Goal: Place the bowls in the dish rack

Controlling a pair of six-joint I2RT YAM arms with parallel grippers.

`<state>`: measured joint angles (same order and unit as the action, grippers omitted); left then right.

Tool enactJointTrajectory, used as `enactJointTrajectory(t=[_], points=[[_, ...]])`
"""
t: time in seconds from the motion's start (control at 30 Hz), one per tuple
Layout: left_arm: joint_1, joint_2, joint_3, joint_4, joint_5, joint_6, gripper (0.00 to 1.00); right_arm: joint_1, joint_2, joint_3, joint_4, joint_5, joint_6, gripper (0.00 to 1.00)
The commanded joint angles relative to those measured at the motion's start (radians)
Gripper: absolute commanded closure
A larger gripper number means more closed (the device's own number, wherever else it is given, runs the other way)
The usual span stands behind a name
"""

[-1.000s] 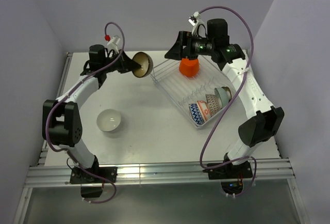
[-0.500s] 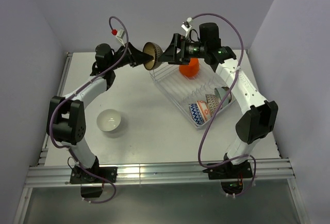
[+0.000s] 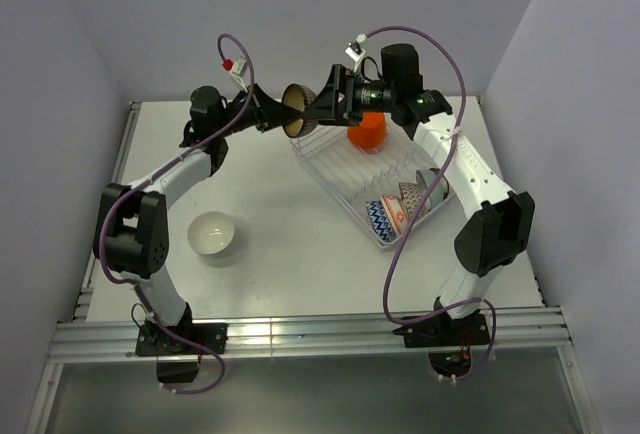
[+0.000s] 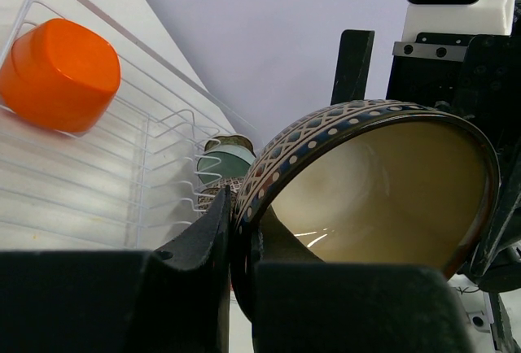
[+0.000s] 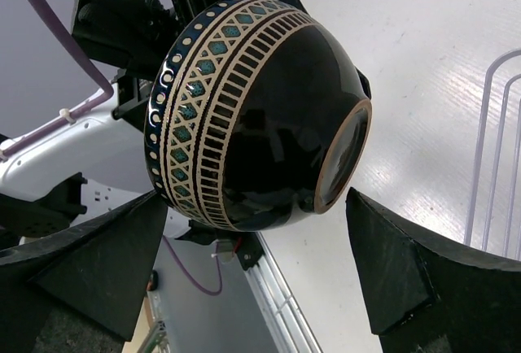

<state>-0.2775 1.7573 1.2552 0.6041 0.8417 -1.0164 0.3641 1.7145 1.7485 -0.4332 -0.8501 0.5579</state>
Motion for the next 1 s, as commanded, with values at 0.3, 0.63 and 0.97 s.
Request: enactJointTrajectory(t=[0.3, 0.63, 0.97], points=[[-0.028, -0.032, 0.013, 0.043, -0.009, 0.012, 1.00, 0.022, 0.019, 0.060, 0.040, 0.014, -0.038, 0.18], [-0.045, -0.036, 0.012, 0.023, -0.009, 0.022, 1.00, 0.029, 0.023, 0.057, 0.040, 0.019, -0.049, 0.20], [-0.054, -0.030, 0.019, 0.013, -0.010, 0.022, 1.00, 0.029, 0.036, 0.074, 0.047, 0.006, -0.044, 0.19]])
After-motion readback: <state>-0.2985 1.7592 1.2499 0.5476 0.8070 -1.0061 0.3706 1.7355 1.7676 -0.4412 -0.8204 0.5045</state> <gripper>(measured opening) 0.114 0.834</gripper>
